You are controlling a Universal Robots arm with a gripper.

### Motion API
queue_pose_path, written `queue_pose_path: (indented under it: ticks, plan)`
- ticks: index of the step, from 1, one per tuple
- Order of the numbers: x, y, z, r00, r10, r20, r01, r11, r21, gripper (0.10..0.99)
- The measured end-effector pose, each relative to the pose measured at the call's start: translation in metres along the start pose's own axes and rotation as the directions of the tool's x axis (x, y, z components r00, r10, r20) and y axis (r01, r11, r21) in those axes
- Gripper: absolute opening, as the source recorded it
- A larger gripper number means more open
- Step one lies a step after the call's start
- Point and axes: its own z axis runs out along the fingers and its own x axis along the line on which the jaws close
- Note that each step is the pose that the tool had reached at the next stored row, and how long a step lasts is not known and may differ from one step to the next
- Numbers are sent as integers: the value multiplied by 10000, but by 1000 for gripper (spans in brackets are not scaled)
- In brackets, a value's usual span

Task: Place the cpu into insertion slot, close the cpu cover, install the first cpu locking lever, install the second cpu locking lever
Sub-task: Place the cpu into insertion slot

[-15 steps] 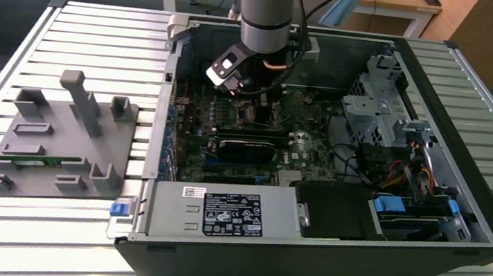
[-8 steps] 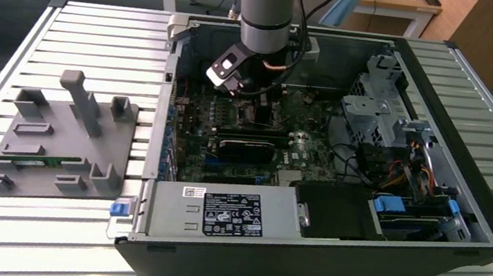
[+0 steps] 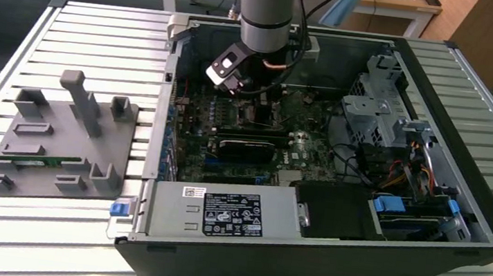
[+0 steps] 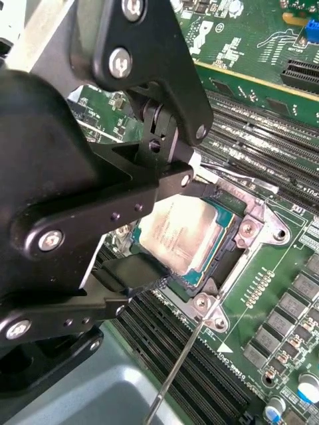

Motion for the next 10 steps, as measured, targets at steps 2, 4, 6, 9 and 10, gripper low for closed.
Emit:
queue_pose_path:
  ticks: [2, 4, 6, 9, 10]
  plan:
    - [10, 0, 1, 10000, 24, -3, -24, 10000, -2, 612]
    - [25, 0, 0, 10000, 41, 0, -41, 10000, -1, 612]
    - [35, 0, 1, 10000, 55, 1, -55, 10000, -1, 612]
    - [35, 0, 1, 10000, 66, 1, -66, 10000, -1, 612]
    - [34, 1, 0, 10000, 68, -11, -68, 10000, 0, 612]
